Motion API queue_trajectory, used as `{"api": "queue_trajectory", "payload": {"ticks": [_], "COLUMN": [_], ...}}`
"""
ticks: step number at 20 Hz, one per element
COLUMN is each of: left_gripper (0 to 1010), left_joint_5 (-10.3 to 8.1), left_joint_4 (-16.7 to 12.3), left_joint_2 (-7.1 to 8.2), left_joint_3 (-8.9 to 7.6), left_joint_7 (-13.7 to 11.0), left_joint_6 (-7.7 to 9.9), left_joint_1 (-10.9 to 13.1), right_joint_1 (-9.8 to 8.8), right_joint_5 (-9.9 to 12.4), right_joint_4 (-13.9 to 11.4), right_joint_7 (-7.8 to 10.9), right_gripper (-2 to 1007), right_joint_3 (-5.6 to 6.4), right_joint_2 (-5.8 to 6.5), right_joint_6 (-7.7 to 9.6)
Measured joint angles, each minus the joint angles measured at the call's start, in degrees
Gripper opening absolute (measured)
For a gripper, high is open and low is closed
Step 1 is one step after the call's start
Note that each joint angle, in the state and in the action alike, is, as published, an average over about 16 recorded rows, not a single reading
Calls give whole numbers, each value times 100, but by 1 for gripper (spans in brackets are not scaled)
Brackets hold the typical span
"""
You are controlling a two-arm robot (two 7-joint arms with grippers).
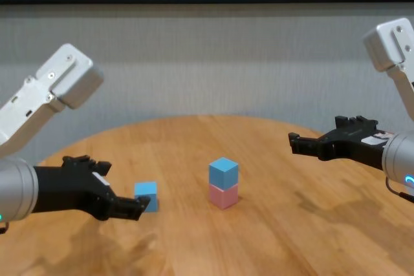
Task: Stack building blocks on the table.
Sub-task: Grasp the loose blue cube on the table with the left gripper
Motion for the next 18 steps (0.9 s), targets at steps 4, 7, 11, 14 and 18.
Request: {"api": "queue_trajectory", "payload": {"ticks": [4, 7, 11, 14, 18], "left_gripper": [1000, 1000, 1000, 1000, 1000], "left_joint_5": [-14, -54, -142, -223, -316], "left_joint_4": [302, 508, 725, 841, 930], "left_joint_2": [-81, -169, -299, -390, -477], "left_joint_3": [-28, -55, -96, -130, -153], "left_joint_7": [-10, -8, 10, 30, 48], "left_joint_6": [-11, -29, -44, -32, -12], "left_joint_1": [-147, -261, -387, -454, -497], "right_joint_1": [3, 4, 6, 7, 8], "right_joint_5": [-4, -5, -8, -9, -11], "right_joint_4": [-7, -11, -14, -16, -18], "right_joint_7": [-3, -5, -7, -8, -8], "right_gripper": [1005, 1005, 1005, 1005, 1004], "right_joint_3": [-5, -8, -10, -12, -14], "right_joint_2": [3, 5, 6, 7, 9], "right_joint_6": [-11, -17, -23, -26, -29]}}
